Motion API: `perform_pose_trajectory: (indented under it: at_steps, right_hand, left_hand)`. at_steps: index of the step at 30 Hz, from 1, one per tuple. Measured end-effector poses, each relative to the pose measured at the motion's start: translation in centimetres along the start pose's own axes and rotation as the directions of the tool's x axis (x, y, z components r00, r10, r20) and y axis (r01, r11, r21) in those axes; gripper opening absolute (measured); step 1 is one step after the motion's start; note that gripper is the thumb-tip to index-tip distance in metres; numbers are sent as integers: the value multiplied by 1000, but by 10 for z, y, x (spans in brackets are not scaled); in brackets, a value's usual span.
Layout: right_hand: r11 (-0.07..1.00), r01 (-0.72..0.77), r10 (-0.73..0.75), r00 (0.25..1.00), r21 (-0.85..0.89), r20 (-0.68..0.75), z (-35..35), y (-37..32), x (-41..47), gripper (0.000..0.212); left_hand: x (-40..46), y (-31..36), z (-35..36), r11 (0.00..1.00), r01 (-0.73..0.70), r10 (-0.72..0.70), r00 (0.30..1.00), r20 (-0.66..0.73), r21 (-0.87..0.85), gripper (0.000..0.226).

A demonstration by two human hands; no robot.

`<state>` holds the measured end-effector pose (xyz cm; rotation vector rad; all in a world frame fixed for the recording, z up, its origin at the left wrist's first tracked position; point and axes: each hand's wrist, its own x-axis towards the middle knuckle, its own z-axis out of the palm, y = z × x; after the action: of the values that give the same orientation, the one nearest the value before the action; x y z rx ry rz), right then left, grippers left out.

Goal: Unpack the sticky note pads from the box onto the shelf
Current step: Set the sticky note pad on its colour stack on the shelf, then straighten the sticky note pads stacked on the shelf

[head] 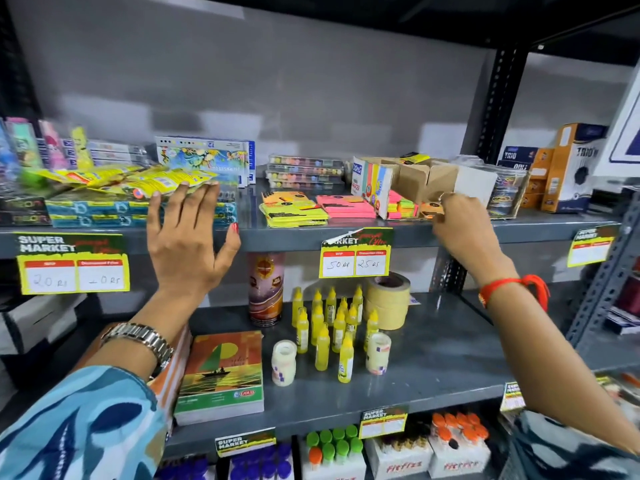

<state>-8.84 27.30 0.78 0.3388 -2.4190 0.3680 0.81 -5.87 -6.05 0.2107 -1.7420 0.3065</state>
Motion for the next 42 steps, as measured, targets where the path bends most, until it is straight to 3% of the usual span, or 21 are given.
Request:
perform_pose_trajectory:
  at_steps: [6,11,14,17,20,22,24,26,29,34,38,40,42]
  right_hand:
    - [994,64,-54,992,-91,115,-5,1,-14,16]
    - [978,43,-52,998,-202,-40,-9,-1,-33,19]
    - [995,-43,20,973,-93,-231,-13,2,-34,16]
    - [998,-24,51,855,59,-516,-18,-2,-28,23]
    - [974,197,-60,693,109,-718,-21,-25,-17,27]
    - [945,320,-169,641,61,-748,-19,-51,-5,23]
    - [911,411,-276,663,31,-696,-13,-80,9,19]
    - [873,485,-374,730,49,-573,-7,-108,20,14]
    - [830,555,-493,773,50,-398,2,-140,34,8]
    - [878,476,-472,878,46,-85,33,-164,57,18]
    - [862,467,-502,841,200,202,45,-166,60,29]
    - [870,413,-474,851,269,228,42,-162,57,27]
    - [883,364,-422,893,297,160,34,-158,50,23]
  left_hand:
    - [0,0,-1,1000,8,-7,1000,23,-12,57]
    - [0,0,-1,1000,9,-9,999,32,-11,57]
    - [0,0,-2,1000,8,-8,1000,30,-13,57]
    - [0,1,-2,1000,5,-5,1000,26,-15,56]
    - [0,1,-3,1000,5,-4,1000,25,-17,56]
    - [1,1,-3,1000,10,-9,1000,22,-20,56]
    - [2,1,-4,999,14,-14,1000,23,-29,57]
    - [2,1,-5,999,17,-16,1000,25,-31,57]
    - [2,0,-6,999,12,-10,999,43,-30,58]
    - [2,0,-5,1000,4,-4,999,51,-12,59]
    - [3,-1,-4,1000,-2,3,999,50,-13,59]
    - [2,-1,-4,1000,-5,5,999,48,-17,58]
    - [2,-1,-4,1000,-6,7,999,44,-22,58]
